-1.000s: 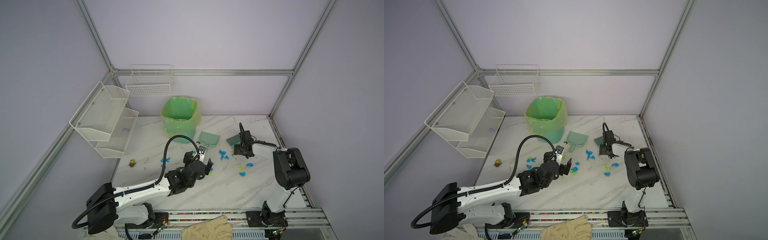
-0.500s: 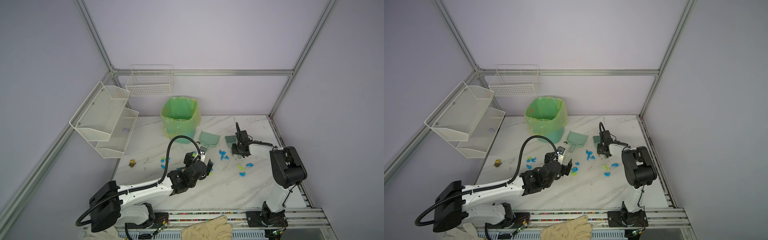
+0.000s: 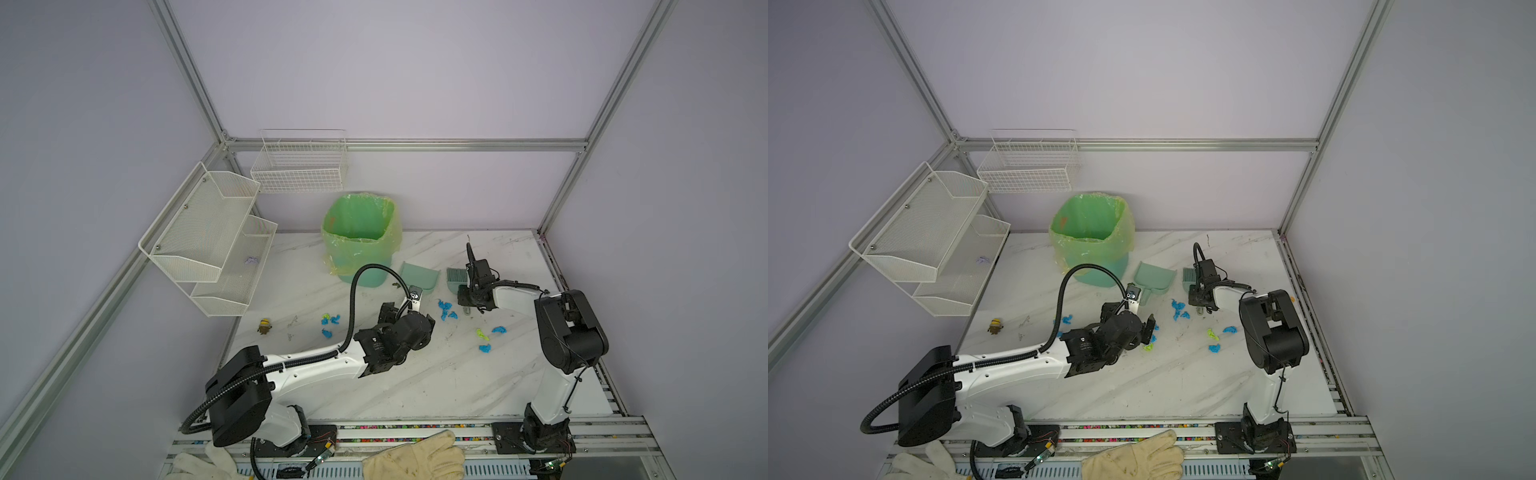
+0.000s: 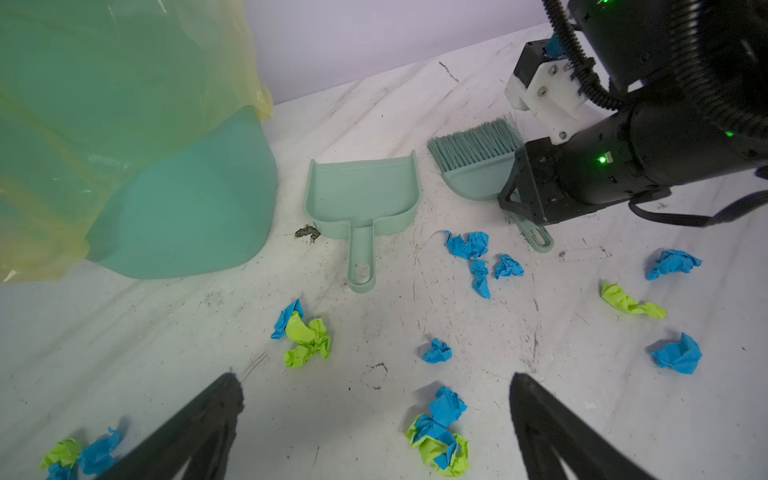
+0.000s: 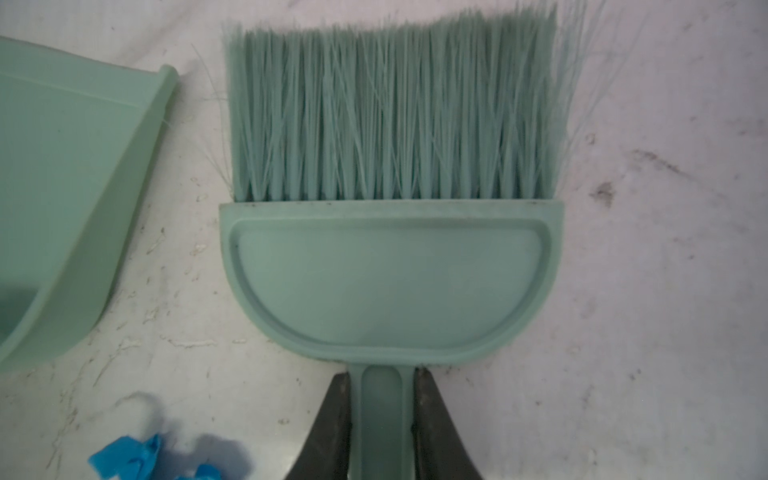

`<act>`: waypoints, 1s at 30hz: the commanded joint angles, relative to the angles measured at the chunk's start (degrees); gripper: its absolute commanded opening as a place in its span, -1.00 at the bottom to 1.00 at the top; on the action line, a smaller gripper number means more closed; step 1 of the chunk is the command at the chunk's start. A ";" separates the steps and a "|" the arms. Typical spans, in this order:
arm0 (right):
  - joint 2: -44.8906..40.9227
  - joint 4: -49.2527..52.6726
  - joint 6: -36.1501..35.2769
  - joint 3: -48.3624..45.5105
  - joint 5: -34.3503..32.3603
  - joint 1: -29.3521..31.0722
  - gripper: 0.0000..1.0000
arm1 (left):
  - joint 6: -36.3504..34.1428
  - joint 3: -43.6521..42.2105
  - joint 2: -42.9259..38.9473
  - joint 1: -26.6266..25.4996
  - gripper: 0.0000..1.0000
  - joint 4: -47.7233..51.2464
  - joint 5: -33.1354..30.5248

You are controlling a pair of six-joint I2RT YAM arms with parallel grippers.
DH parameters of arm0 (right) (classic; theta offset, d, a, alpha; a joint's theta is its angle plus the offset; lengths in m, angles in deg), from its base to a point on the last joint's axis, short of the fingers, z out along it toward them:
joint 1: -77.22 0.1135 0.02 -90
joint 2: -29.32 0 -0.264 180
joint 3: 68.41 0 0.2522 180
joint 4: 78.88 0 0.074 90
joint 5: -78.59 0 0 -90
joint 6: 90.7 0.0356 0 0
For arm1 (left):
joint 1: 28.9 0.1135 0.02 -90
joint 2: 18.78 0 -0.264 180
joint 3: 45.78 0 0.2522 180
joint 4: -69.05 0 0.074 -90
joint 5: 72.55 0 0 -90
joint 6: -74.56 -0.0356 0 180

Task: Sweep away the paper scraps from the table
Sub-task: 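Lower the right gripper and close it on the brush handle, then lift the brush with the right gripper while the left gripper moves toward it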

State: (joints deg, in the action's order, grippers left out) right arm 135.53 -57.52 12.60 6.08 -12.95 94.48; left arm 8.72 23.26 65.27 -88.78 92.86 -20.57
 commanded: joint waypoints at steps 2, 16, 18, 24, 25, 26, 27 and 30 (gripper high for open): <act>-2.03 3.99 0.69 -0.95 0.45 0.39 -1.00 | 5.52 7.24 1.01 2.55 0.99 4.52 3.70; -19.01 -0.29 -0.70 -3.26 3.74 -0.16 -1.00 | 11.80 14.94 1.21 13.47 0.99 1.75 29.12; -21.07 -1.43 -1.08 -4.70 5.22 -0.25 -1.00 | 11.52 15.99 2.30 13.51 0.99 -1.01 33.38; -27.20 -5.39 -0.67 -9.66 10.19 -0.21 -1.00 | 12.92 21.22 7.52 13.49 1.00 -4.35 43.20; -28.82 -5.86 -0.32 -10.36 10.56 -0.21 -1.00 | 13.34 21.55 8.23 13.48 0.99 -5.66 43.63; -29.98 -6.40 0.02 -10.94 10.92 -0.21 -1.00 | 13.58 21.84 8.87 13.47 0.98 -6.34 43.95; -31.04 -6.83 0.29 -11.56 11.28 -0.24 -1.00 | 13.73 22.51 9.68 13.49 0.97 -6.61 43.91; -33.70 -7.95 1.61 -12.83 12.10 -0.29 -1.00 | 13.47 25.59 12.16 13.49 0.93 -5.98 44.55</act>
State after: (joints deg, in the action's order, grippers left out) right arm 104.60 -61.35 12.84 -6.23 -3.03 94.48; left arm 21.51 42.37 76.40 -75.16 89.64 20.78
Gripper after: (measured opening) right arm 0.233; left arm 0.966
